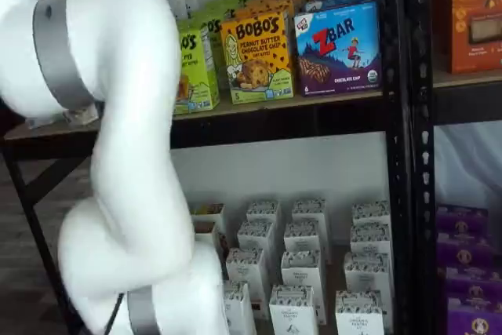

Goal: Pick the green box on the top shelf, the fourth from the left

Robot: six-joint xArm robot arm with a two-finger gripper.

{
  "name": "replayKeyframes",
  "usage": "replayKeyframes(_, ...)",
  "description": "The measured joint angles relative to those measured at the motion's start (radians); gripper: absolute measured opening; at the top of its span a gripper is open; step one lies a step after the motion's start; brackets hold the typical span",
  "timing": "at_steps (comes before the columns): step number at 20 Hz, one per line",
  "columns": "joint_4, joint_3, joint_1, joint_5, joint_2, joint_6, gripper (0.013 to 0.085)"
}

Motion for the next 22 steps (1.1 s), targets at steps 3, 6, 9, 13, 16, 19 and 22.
replayKeyframes(3, -0.051, 0.016, 0.022, -0.029, -0.010, 0.010, 0.0850)
replayKeyframes(6, -0.056, 0.028, 0.022, -0.042, -0.014, 0.007, 0.0850)
replayKeyframes(9, -0.047, 0.055, 0.018, -0.076, -0.029, 0.000, 0.0850)
replayKeyframes(13, -0.042, 0.110, 0.019, -0.162, -0.064, -0.005, 0.0850)
replayKeyframes(16, -0.040, 0.156, 0.023, -0.241, -0.094, -0.006, 0.0850)
replayKeyframes(19, -0.047, 0.179, 0.029, -0.289, -0.104, -0.004, 0.0850)
replayKeyframes(22, -0.049, 0.206, 0.033, -0.347, -0.114, -0.003, 0.0850)
